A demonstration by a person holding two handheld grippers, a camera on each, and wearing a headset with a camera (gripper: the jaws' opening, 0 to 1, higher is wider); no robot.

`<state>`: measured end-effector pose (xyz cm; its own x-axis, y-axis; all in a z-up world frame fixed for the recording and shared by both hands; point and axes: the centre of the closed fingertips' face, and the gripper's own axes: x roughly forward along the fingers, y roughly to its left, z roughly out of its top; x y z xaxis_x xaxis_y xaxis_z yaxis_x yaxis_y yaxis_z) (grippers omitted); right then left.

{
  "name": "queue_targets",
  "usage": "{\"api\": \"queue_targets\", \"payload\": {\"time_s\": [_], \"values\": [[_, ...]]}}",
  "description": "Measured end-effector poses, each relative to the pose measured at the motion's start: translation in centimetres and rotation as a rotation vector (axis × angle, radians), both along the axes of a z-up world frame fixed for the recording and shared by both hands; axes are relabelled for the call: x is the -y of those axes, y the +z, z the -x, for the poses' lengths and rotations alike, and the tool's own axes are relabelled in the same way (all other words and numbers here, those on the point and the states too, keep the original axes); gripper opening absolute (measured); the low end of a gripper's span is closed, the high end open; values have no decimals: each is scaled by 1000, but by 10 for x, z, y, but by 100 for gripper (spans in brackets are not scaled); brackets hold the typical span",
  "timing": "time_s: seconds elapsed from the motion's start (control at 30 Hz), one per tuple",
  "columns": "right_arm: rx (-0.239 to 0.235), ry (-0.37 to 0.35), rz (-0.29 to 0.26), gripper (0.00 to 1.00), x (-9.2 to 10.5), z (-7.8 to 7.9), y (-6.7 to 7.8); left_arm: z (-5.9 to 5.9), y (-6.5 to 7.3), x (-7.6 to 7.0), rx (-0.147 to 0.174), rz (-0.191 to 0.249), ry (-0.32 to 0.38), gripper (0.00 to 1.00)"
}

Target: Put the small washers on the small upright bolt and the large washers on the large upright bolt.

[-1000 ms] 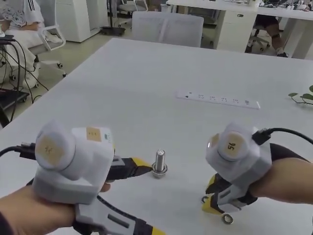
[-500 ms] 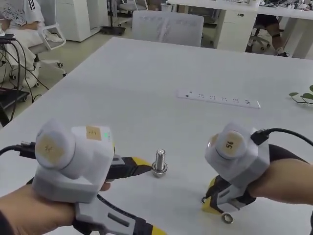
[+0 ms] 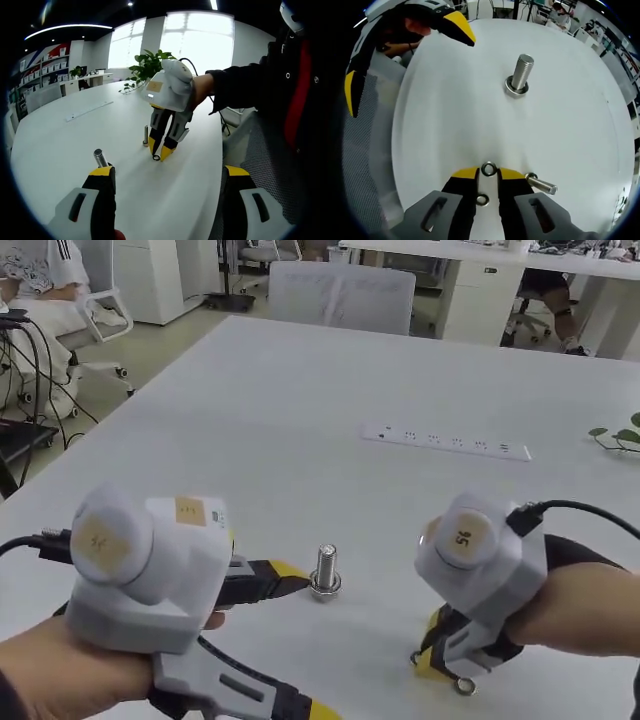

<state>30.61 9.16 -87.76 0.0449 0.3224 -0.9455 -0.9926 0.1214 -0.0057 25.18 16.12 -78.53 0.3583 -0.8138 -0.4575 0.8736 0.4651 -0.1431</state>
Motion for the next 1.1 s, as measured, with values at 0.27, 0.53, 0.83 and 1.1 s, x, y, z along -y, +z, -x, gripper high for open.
{"api": "queue_targets", "payload": {"time_s": [0.27, 0.53, 0.83, 1.1], "values": [[23, 31, 22, 15, -1, 0, -1, 0, 0, 0, -1, 1, 1, 88], [15, 26, 15, 14, -1, -1, -1, 0, 0, 1, -2, 1, -3, 88], [9, 19, 10, 13, 0, 1, 5, 0, 1, 0, -1, 0, -4, 88], [12, 16, 10, 13, 6, 4, 14, 1, 2, 0, 2, 3, -3, 88]]}}
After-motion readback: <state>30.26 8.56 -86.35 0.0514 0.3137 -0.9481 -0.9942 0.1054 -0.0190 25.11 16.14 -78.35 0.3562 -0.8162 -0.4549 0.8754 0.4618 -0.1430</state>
